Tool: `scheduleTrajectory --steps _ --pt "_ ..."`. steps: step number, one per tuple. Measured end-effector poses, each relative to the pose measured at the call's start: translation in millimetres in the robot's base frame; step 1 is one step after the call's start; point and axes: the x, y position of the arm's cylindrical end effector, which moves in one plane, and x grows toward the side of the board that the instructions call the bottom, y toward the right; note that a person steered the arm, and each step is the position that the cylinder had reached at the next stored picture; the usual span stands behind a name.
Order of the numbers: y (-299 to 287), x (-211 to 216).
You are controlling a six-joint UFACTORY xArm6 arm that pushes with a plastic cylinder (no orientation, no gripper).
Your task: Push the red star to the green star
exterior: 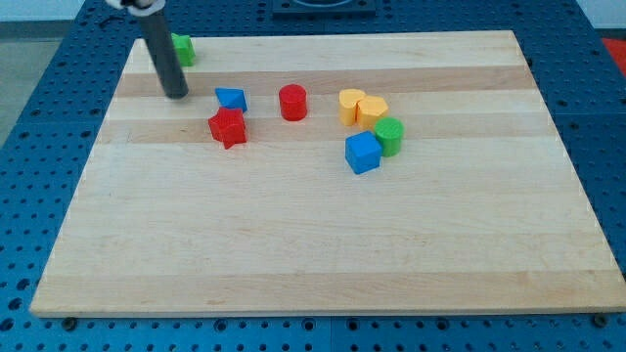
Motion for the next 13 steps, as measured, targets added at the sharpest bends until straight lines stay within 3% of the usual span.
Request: scheduleTrajectory --steps 1,2,3,4,6,11,13 --pt "7.2 57.9" --pt "56.1 103.9" --pt "138.5 112.7" --pt "174.6 94.4" --pt "146.3 52.2" --pt "0.2 66.9" --pt "-4.5 39.8"
